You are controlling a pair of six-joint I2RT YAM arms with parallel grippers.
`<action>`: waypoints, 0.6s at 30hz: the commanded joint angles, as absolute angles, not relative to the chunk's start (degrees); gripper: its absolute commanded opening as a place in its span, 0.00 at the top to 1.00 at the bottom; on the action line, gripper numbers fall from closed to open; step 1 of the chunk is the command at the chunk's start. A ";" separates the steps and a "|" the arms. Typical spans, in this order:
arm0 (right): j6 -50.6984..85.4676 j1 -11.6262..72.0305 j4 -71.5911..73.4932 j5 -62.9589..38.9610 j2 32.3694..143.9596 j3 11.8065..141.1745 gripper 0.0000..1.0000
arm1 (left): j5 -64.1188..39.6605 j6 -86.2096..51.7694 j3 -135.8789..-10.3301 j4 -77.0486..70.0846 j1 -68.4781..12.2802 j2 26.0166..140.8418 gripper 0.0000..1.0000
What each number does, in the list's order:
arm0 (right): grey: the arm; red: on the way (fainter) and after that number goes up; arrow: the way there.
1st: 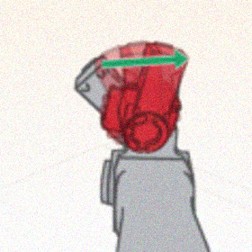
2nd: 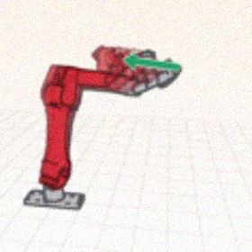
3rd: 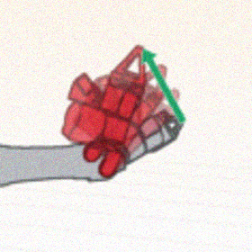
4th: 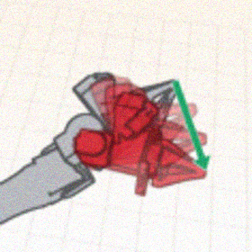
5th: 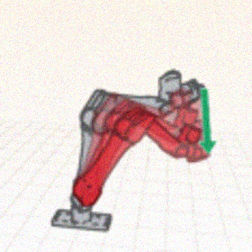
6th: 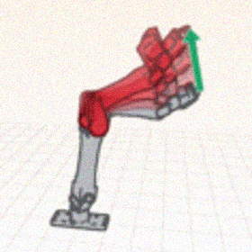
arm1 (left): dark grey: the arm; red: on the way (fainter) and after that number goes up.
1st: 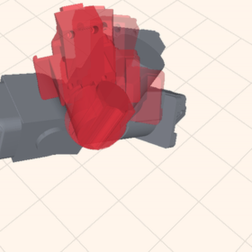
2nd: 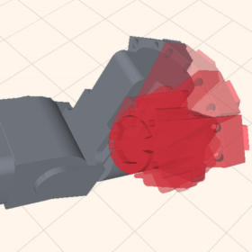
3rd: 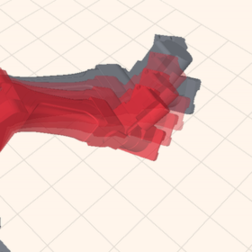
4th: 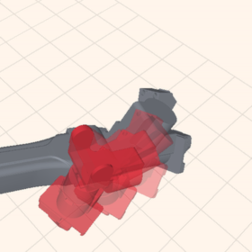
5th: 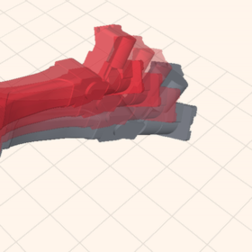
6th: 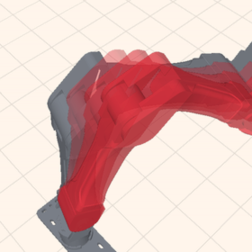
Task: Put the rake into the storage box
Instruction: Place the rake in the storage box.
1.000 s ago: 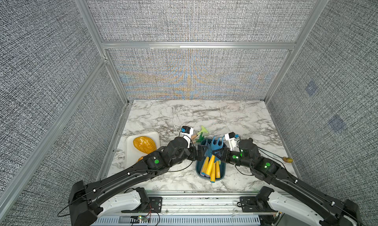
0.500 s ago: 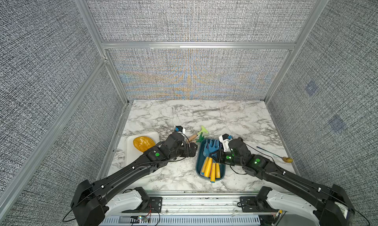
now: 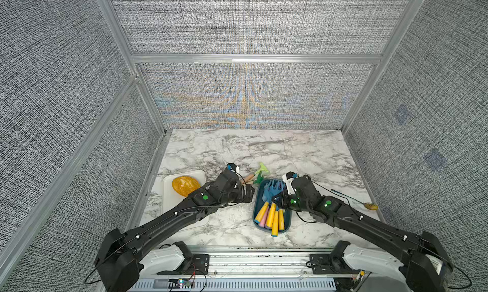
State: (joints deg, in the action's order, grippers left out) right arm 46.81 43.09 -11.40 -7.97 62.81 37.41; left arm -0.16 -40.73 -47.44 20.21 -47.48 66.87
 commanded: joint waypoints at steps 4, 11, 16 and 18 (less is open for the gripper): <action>45.31 42.82 -12.55 -7.25 62.41 38.49 0.64 | -0.44 -40.00 -48.14 20.35 -46.98 68.13 0.01; 44.02 42.07 -15.23 -6.81 60.28 40.20 0.57 | -0.48 -37.51 -50.67 22.07 -44.01 71.69 0.01; 42.16 39.43 -18.03 -6.29 56.79 42.32 0.54 | -0.15 -31.67 -60.10 29.78 -41.32 80.30 0.01; 40.96 37.71 -18.81 -5.82 55.07 43.06 0.50 | 1.14 -28.70 -64.48 33.69 -41.13 84.50 0.02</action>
State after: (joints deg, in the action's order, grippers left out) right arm 43.35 39.09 -16.67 -6.92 56.49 42.04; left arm 0.01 -34.39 -60.55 27.29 -41.43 80.90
